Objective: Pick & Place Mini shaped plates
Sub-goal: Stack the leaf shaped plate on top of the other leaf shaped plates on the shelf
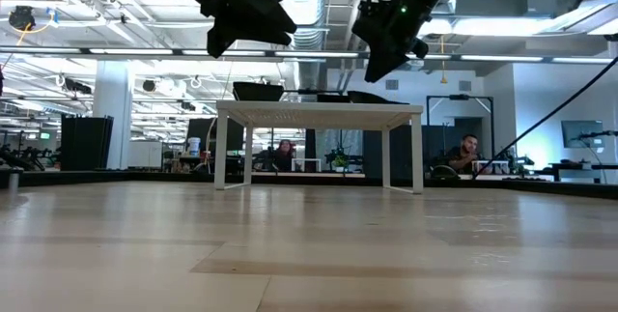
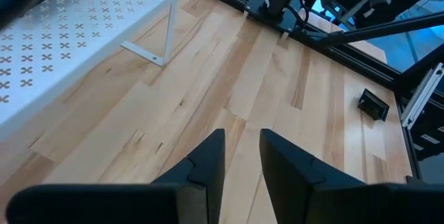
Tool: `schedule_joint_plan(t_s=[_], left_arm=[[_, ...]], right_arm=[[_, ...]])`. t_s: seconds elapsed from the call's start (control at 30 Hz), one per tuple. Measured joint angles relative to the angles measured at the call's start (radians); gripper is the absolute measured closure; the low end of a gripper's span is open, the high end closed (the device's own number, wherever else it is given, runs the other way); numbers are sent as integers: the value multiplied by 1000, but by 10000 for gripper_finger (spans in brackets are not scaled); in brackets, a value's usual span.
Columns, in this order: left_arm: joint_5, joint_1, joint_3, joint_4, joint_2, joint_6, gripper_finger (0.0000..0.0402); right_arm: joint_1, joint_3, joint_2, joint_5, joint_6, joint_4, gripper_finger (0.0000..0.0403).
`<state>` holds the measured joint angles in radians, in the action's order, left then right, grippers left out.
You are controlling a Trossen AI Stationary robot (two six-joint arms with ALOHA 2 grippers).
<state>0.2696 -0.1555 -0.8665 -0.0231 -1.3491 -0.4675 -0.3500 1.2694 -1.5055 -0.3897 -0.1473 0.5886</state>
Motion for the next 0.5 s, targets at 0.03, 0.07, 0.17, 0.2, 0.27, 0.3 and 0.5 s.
schedule_joint_plan(t_s=[0.03,0.07,0.17,0.2,0.27,0.3,0.5], left_arm=[[0,0,0,0,0,0,309],[0,0,0,1,0,0,309],[0,0,0,1,0,0,309],[0,0,0,1,0,0,309],[0,0,0,1,0,0,309],[0,0,0,1,0,0,309],[0,0,0,2,0,0,309]], right_arm=[[0,0,0,1,8,3,336],[0,0,0,2,22,7,336],[12,0,0,3,42,27,336],[16,0,0,0,46,32,336],[21,0,0,0,63,35,336],[24,0,0,-1,68,34,336],[3,-1,-30,-4,94,28,357]])
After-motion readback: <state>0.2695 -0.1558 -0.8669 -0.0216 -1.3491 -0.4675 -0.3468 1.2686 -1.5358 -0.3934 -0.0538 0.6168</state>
